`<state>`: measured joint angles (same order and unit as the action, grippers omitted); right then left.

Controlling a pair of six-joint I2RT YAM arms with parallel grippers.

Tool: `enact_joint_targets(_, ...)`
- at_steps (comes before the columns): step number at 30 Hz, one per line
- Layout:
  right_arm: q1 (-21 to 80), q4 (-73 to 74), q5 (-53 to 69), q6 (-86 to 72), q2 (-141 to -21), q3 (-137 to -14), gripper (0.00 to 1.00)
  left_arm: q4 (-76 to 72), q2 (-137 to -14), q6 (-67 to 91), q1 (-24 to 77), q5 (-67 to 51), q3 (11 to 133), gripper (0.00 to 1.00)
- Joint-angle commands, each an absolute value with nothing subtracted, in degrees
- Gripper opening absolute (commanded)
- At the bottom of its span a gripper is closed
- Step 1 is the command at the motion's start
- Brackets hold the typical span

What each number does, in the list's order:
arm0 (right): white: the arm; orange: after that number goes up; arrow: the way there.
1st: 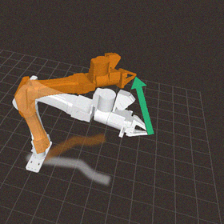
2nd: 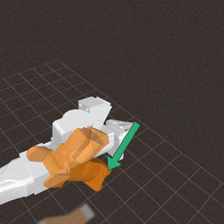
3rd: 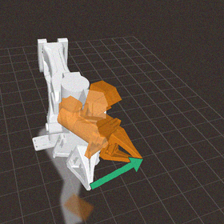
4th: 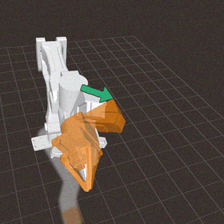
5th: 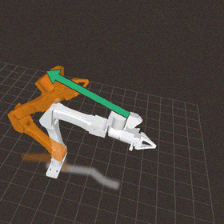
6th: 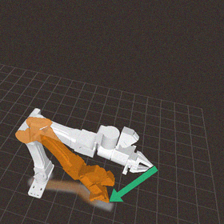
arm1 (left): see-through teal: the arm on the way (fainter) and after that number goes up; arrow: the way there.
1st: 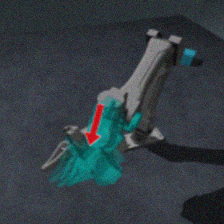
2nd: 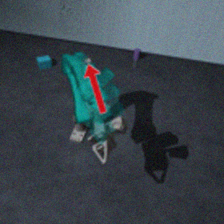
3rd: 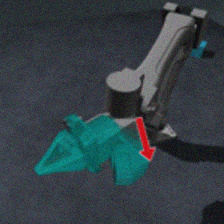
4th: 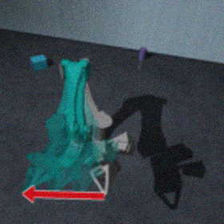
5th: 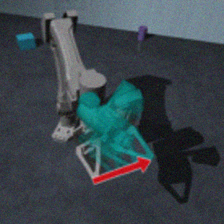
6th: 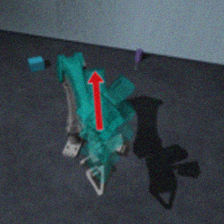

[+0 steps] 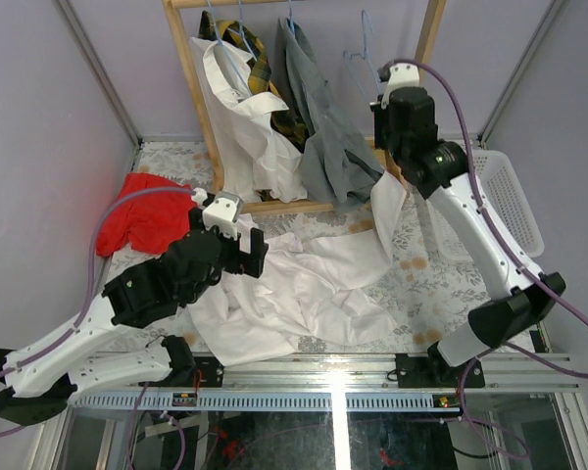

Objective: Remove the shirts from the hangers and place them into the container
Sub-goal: Adjust the hanger.

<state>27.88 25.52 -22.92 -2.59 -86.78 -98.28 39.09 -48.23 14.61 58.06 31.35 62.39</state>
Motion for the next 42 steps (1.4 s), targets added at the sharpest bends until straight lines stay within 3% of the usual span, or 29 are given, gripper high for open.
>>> enact_joint_targets(1, 25.84, 28.47, -18.01, -2.55, -93.72, -112.39, 0.00, 37.58, -45.95, 16.28, 57.74, 29.57, 61.51, 0.98)
enact_joint_targets(4, 25.57, 33.75, -17.36, -3.09, -100.30, -119.47, 0.00, 38.15, -45.02, 16.55, 57.70, 29.68, 61.59, 0.99)
enact_joint_targets(7, 25.57, 32.93, -16.48, -4.15, -99.08, -115.96, 0.00, 38.74, -44.04, 16.93, 57.72, 30.20, 61.61, 1.00)
enact_joint_targets(12, 25.58, 26.17, -18.76, -5.31, -88.51, -101.65, 0.00, 36.88, -42.45, 16.96, 57.74, 27.21, 61.58, 1.00)
enact_joint_targets(19, 25.57, 24.71, -17.14, -9.41, -72.34, -87.94, 0.00, 24.55, -44.41, 17.24, 57.70, 13.89, 61.99, 1.00)
enact_joint_targets(23, 25.56, 23.96, -8.73, -11.57, -60.16, -77.66, 0.00, 17.71, -47.23, 18.64, 57.66, 7.69, 61.94, 1.00)
enact_joint_targets(27, 25.58, 24.48, -6.73, -14.75, -46.38, -69.91, 0.00, 17.02, -50.54, 20.81, 57.72, 7.50, 63.85, 1.00)
enact_joint_targets(31, 25.57, 27.53, 3.78, -11.96, -34.35, -66.70, 0.00, 15.66, -51.67, 19.87, 57.73, 7.39, 64.63, 1.00)
enact_joint_targets(36, 25.58, 34.43, 26.28, -6.36, -31.08, -68.32, 0.00, 12.70, -50.29, 14.63, 57.71, 6.31, 65.73, 1.00)
enact_joint_targets(42, 25.59, 38.79, 33.52, -2.22, -34.53, -65.29, 0.00, 15.45, -50.36, 9.04, 57.74, -0.79, 73.95, 0.94)
